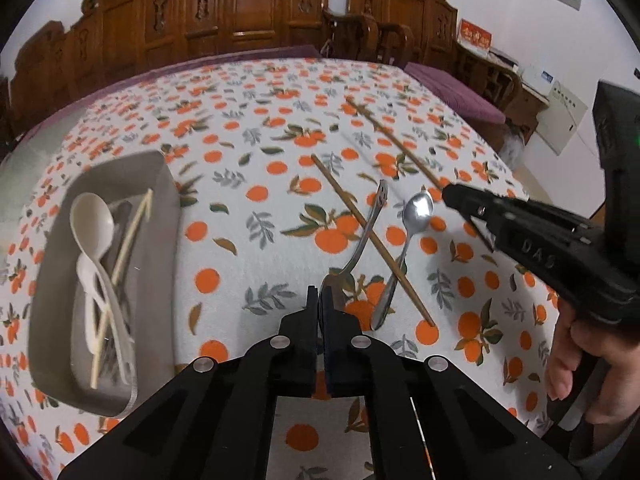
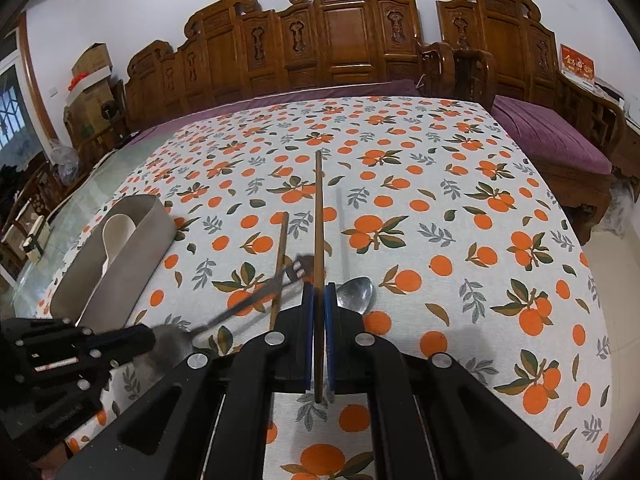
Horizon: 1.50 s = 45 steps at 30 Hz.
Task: Organize utensils
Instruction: 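Carry the metal spoon into the tray and open the left tool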
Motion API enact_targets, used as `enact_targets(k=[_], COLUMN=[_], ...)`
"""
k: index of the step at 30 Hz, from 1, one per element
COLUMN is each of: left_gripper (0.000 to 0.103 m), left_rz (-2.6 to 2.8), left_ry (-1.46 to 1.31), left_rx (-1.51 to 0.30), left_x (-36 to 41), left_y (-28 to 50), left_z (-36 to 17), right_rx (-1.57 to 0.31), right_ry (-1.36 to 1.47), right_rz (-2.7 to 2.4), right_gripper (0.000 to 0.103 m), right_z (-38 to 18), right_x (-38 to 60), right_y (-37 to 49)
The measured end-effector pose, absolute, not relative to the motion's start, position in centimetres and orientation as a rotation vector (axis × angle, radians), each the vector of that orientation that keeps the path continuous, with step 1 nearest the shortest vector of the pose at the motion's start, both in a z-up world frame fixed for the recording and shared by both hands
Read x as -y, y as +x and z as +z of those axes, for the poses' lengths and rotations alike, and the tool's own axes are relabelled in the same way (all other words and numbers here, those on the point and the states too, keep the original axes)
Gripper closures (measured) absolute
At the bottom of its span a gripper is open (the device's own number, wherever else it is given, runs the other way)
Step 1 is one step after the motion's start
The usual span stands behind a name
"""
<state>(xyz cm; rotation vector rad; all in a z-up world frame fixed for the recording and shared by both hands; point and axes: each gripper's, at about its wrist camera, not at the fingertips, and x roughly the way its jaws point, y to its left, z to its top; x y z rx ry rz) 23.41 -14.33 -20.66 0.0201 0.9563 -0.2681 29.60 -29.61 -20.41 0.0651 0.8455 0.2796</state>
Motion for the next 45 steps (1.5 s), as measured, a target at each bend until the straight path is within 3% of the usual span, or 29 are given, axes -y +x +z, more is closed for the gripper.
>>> enact_targets(k=[26,45], left_gripper=[0.102,0.102], left_rz=[-0.096,0.067], left_ry=[-0.023,-0.014], left_rx=[-0.843,-0.882], left_x=[3.9,-2.4], left_y=[22.3,22.5], left_z=[-14.8,-17.3], right_rx=[-0.79,-0.771], right_ry=[0.014,-0.053], right_rz=[0.42,0.501], right_gripper=[0.097,0.097], right_z=[-17.7,-16.8], right_x=[24.1,20.3], right_y=[27.6,26.1])
